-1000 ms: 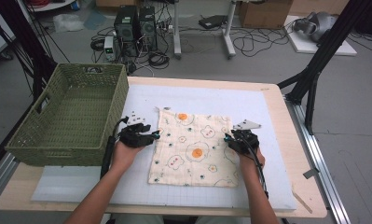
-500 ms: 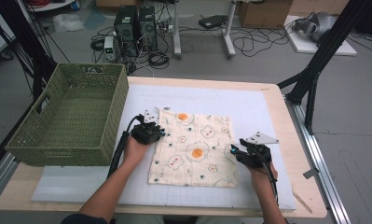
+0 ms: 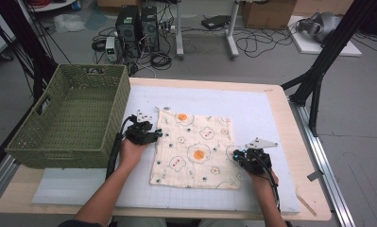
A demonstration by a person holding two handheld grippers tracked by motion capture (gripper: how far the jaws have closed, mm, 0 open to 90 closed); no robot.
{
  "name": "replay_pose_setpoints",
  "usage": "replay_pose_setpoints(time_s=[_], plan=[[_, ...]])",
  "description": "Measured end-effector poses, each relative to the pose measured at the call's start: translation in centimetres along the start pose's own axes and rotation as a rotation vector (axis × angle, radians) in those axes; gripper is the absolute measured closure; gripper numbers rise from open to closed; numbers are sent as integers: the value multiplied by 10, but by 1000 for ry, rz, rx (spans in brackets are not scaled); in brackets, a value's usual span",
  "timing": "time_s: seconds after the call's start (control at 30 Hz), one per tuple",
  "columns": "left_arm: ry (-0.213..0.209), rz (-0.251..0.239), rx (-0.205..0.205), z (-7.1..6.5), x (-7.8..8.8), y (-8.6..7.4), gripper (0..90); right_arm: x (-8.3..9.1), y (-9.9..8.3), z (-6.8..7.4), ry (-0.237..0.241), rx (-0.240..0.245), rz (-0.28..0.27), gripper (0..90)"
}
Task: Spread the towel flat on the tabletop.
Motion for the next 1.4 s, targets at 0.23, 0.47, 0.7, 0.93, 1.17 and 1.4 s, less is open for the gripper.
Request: replay_pose_setpoints(time_s=[0.23,0.47,0.7,0.93,1.17,1.4], plan=[[-54,-2,-33,-8,10,-13,518,10,-6,-9,-31,-32,-25,735],[-110,42,-87,-16,14,-24,632,5,-8,5,58,-24,-5,579],[-78,65,-145,-29,18,-24,870,6,-8,9,54,-5,17,866],[-59,33,-112,-27,24,-31,793,14,-12,3,-9,-2,33,741],[-142,-83,-54,-20,38,-28,419,36,-14,-10,-38,-63,-112,357],[-241,-166,-75,-24,51,-34,247,50,-14,-12,-77,15,-169,210]])
Point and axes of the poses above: each handheld gripper's, and its own axes: x roughly backward along the jaws, y roughly out of its top, z roughly to its left, the point moved 3 cm from there along -x, roughly forward along the jaws, and after that the axes turned 12 degrees about z, right-handed, at the moved point
